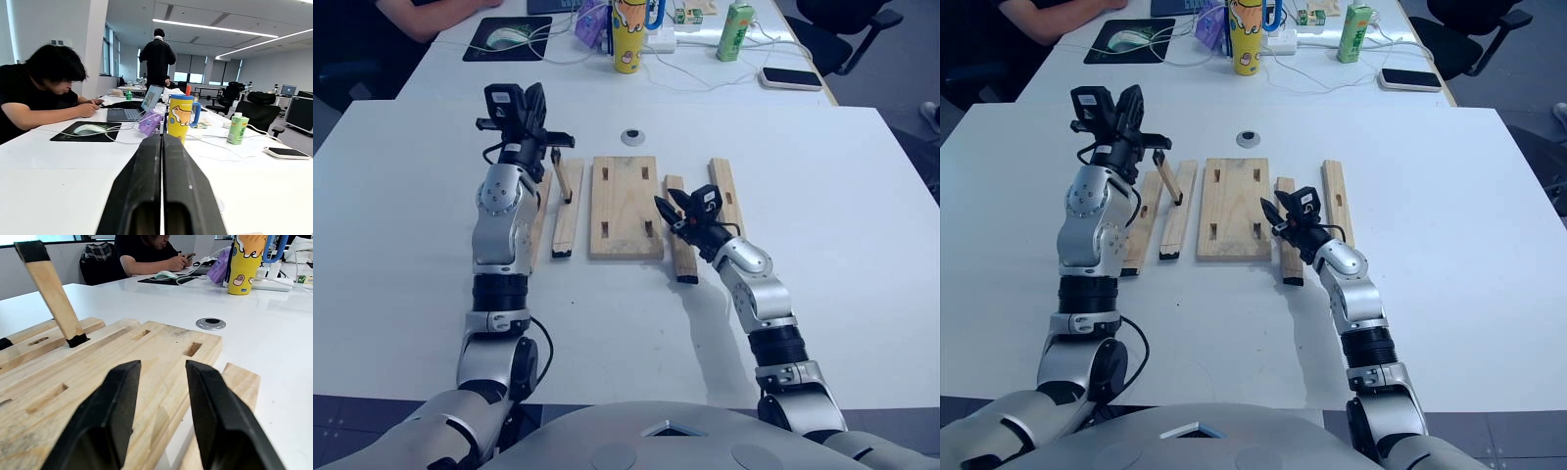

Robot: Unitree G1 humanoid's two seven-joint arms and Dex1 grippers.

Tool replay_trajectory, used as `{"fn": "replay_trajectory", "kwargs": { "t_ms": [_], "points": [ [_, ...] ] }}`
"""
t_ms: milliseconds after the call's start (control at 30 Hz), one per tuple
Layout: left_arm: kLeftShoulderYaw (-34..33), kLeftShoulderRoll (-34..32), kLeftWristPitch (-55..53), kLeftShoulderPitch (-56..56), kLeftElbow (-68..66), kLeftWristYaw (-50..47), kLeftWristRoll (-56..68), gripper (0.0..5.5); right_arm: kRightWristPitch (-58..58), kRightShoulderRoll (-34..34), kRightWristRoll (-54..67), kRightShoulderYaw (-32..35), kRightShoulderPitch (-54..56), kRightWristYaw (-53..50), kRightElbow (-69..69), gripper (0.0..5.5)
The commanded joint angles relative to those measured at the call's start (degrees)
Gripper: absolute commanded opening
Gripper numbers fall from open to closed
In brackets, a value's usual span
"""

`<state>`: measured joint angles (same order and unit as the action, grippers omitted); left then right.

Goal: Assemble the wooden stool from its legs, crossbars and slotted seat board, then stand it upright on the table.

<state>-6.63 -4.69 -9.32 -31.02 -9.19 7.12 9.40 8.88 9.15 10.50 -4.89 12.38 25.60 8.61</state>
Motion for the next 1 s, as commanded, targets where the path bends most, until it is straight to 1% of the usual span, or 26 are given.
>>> {"fn": "replay_trajectory", "kwargs": {
  "t_ms": [33,233,700,767,833,933,1000],
  "points": [
    [1.18,-0.07,1.8,-3.02,-2.32,1.23,-0.42,0.02,-0.78,-0.77,-0.49,-0.06,0.84,-0.52,0.68,1.7],
    [0.82,-0.59,3.98,-7.04,-6.77,1.52,-0.44,0.02,-1.41,-1.38,-1.1,-0.01,1.67,-0.52,1.7,1.7],
    [-0.55,-2.09,7.48,-11.24,-9.25,1.92,-0.39,0.02,-2.22,-2.07,-1.76,-0.32,1.59,-1.0,2.26,1.7],
    [0.92,-2.9,4.69,-10.86,-13.08,1.15,-2.82,0.02,-2.36,-2.12,-1.87,-0.36,1.29,-1.12,2.18,1.7],
    [2.5,-3.51,1.44,-8.12,-19.19,0.95,-5.05,0.02,-2.33,-2.25,-1.95,-0.51,1.17,-1.17,2.0,1.7],
    [5.23,-2.57,-1.92,-5.73,-27.81,2.63,-6.68,0.02,-2.37,-2.42,-1.99,-0.54,0.94,-1.5,1.98,1.7],
    [5.0,-2.65,-2.49,-5.72,-29.97,1.81,-6.72,0.02,-2.13,-2.48,-2.13,-0.88,1.38,-1.51,2.19,1.7]
  ]
}}
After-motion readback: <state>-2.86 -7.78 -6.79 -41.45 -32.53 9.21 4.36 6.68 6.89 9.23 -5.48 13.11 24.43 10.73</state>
